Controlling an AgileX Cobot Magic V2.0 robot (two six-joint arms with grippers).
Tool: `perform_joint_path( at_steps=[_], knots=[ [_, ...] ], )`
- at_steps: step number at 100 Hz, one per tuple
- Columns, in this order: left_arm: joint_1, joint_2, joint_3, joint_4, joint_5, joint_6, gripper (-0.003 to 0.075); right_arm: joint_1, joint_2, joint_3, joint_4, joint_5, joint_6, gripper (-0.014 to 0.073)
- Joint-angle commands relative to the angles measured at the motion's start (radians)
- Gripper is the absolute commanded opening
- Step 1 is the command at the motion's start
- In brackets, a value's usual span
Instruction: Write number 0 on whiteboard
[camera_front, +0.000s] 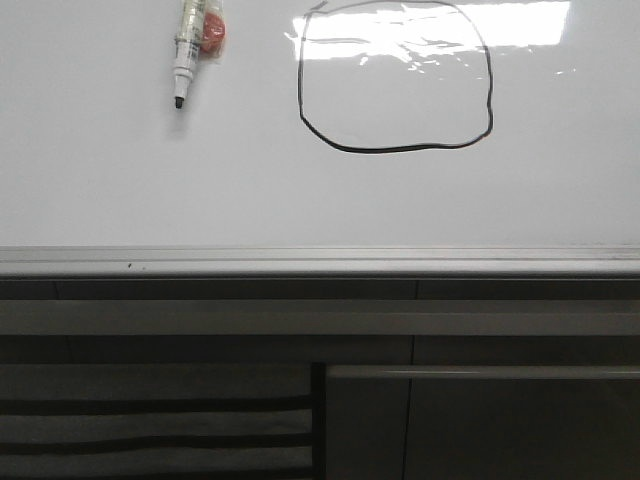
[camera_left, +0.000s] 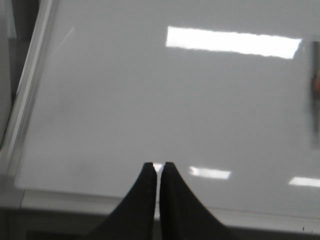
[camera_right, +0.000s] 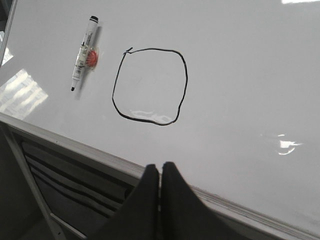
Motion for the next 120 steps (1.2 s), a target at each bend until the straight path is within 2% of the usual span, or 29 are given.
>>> perform_joint_path(
  at_steps=[1,29,40,120],
  knots=[
    [0.014,-0.007,0.030,-0.026,0.023,0.020,-0.0020,-0.002,-0.003,-0.020,-0.045,-0.053,-0.005,-0.0040],
    [0.014,-0.180,0.028,-0.041,0.383,0.047,-0.0020,-0.002,-0.003,-0.020,-0.045,-0.053,-0.005,-0.0040],
    [0.014,-0.193,0.030,-0.083,0.372,0.047,-0.0020,-0.002,-0.003,-0.020,-0.045,-0.053,-0.005,-0.0040],
    [0.014,-0.193,0.030,-0.083,0.368,0.047,-0.0020,-0.002,-0.003,-0.020,-0.045,-0.053,-0.005,-0.0040]
  ],
)
